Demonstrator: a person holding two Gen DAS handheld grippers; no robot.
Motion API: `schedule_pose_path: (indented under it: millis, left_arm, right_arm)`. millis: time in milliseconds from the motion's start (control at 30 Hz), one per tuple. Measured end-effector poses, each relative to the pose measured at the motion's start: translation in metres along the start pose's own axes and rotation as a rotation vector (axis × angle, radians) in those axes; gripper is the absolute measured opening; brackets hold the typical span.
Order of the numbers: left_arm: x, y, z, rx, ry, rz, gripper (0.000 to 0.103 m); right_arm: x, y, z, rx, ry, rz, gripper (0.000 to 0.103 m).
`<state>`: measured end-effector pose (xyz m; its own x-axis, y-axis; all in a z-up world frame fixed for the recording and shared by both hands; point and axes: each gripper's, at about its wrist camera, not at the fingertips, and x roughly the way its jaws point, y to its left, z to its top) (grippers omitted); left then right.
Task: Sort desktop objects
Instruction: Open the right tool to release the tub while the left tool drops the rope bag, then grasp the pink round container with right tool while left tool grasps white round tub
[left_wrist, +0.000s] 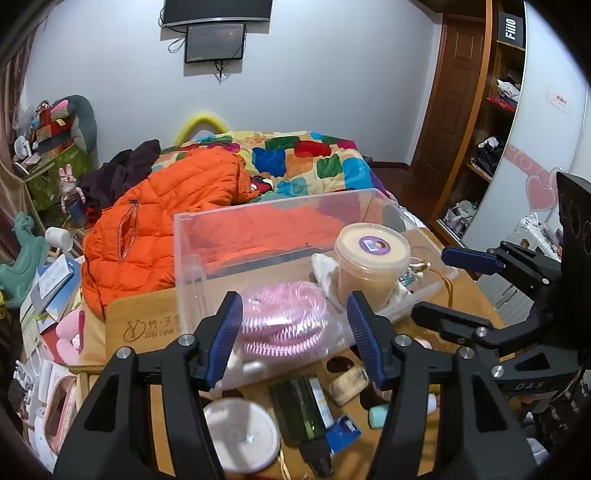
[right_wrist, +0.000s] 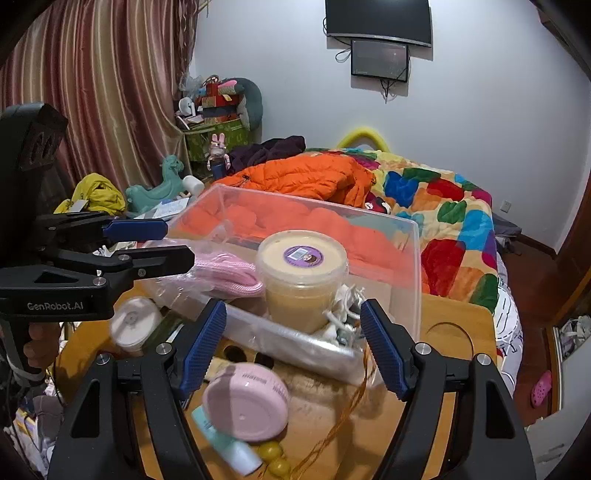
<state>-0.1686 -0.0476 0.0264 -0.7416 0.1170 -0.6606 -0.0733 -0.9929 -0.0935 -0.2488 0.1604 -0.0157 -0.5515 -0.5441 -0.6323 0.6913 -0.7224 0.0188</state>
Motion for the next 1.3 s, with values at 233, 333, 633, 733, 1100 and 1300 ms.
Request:
schedule_pose_path:
  millis: [233, 333, 633, 733, 1100, 1300]
  left_arm:
    - [-0.025, -0.005, -0.015, 0.018, -0.010, 0.021, 0.061]
    - [-0.035, -0.006, -0.023, 0.021, -0.019, 0.027, 0.066]
    - [-0.049, -0.001, -0.044, 0.006, -0.012, 0.044, 0.067]
    - [-0.052, 0.002, -0.051, -0.001, -0.009, 0.056, 0.068]
    - [-0.048, 0.020, -0.075, -0.032, 0.020, 0.101, 0.073]
    - [-0.035, 0.029, -0.092, -0.056, 0.080, 0.095, 0.073]
  right_arm:
    - [-0.022, 0.006, -0.009, 0.009, -0.023, -0.003, 0.072]
    - [-0.029, 0.010, -0.013, 0.012, -0.031, -0.002, 0.072]
    - [-0.040, 0.019, -0.025, 0.028, -0.036, 0.003, 0.072]
    - [-0.041, 0.021, -0.030, 0.033, -0.033, -0.003, 0.072]
    - [-0.035, 0.012, -0.047, 0.069, -0.002, -0.038, 0.072]
    - [-0.022, 0.003, -0.058, 0.098, 0.041, -0.025, 0.072]
